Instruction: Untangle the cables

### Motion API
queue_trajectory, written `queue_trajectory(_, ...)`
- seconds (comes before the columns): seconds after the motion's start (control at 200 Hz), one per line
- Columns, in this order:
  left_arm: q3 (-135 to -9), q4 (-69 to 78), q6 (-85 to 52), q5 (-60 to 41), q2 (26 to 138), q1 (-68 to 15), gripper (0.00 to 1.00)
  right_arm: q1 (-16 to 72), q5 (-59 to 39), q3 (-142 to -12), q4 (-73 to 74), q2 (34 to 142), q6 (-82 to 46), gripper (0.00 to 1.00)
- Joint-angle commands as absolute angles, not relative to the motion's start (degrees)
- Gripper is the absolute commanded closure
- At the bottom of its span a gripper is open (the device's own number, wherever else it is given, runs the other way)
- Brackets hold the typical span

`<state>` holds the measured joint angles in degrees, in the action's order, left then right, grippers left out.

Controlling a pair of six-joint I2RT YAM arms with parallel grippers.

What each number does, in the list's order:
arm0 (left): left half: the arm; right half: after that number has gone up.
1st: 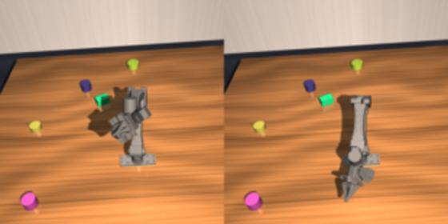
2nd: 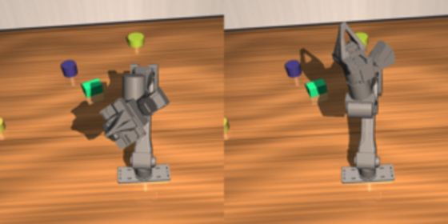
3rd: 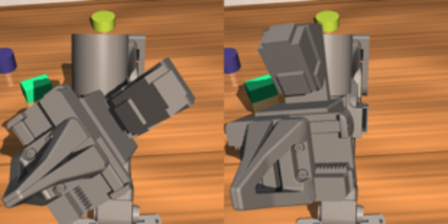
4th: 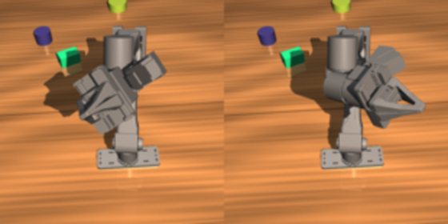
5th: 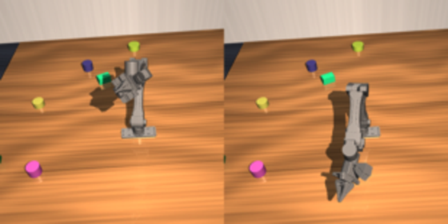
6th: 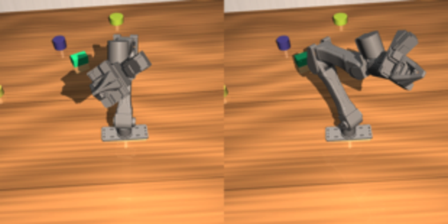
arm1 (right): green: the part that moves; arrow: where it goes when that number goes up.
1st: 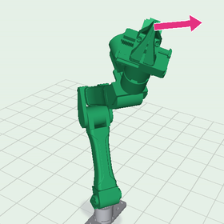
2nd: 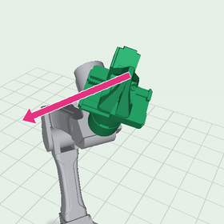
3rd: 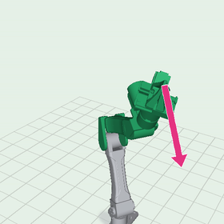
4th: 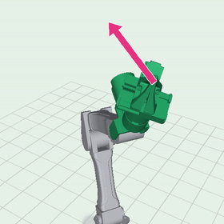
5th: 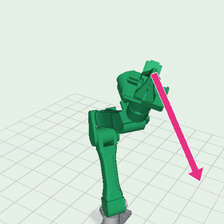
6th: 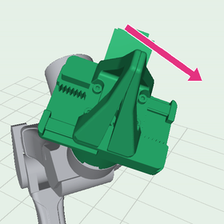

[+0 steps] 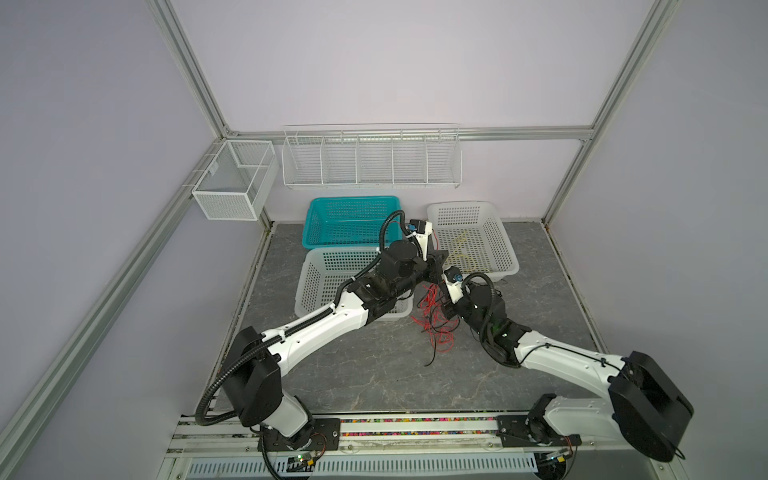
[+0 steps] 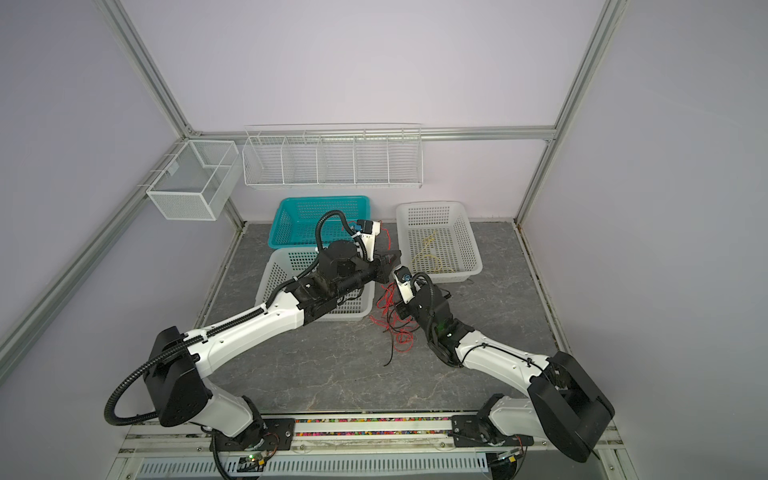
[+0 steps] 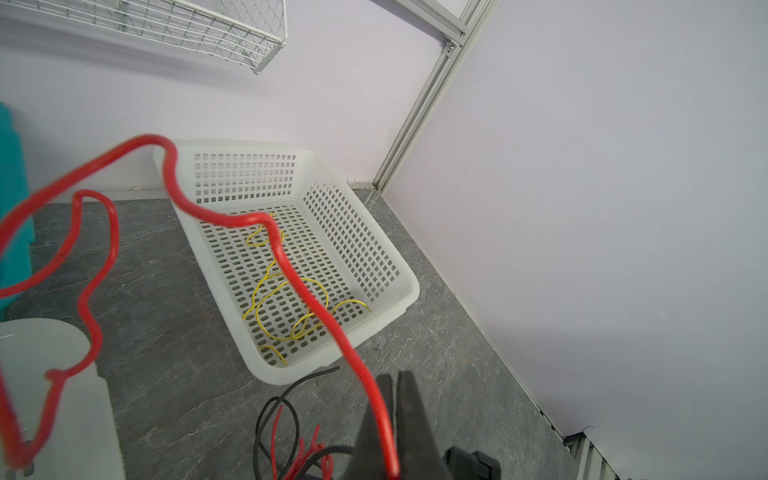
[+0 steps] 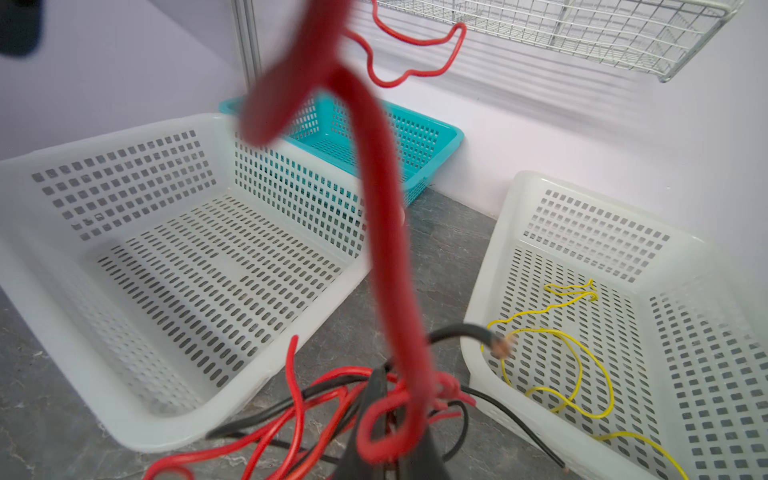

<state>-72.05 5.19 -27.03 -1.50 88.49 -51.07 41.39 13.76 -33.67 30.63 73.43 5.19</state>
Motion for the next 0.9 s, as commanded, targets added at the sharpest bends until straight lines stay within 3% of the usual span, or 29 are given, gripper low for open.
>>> queue_trajectory(0.0,-73.9,5.1,-27.6,-1.8,87.2,-51.5,1.00,41.1,15.5,-34.2,33.0,72.9,5.9,0.94)
queue_trajectory(0.23,-74.6,3.4,-23.6,3.3,85.9,-51.5,1.00,41.2,17.8,-28.5,30.1,68.8,3.6,0.94)
queue_trajectory(0.445,-77.4,1.5,-18.8,8.1,84.9,-50.7,1.00,40.7,26.5,-23.8,26.0,65.6,-1.8,0.94)
queue_trajectory(0.565,-77.9,1.3,-18.5,9.1,83.6,-48.7,1.00,39.4,33.0,-23.3,21.7,65.8,-5.9,0.94)
queue_trajectory(0.9,-74.6,-1.7,-16.4,19.0,76.4,-42.6,1.00,33.9,39.4,-22.6,11.8,66.2,-17.3,0.94)
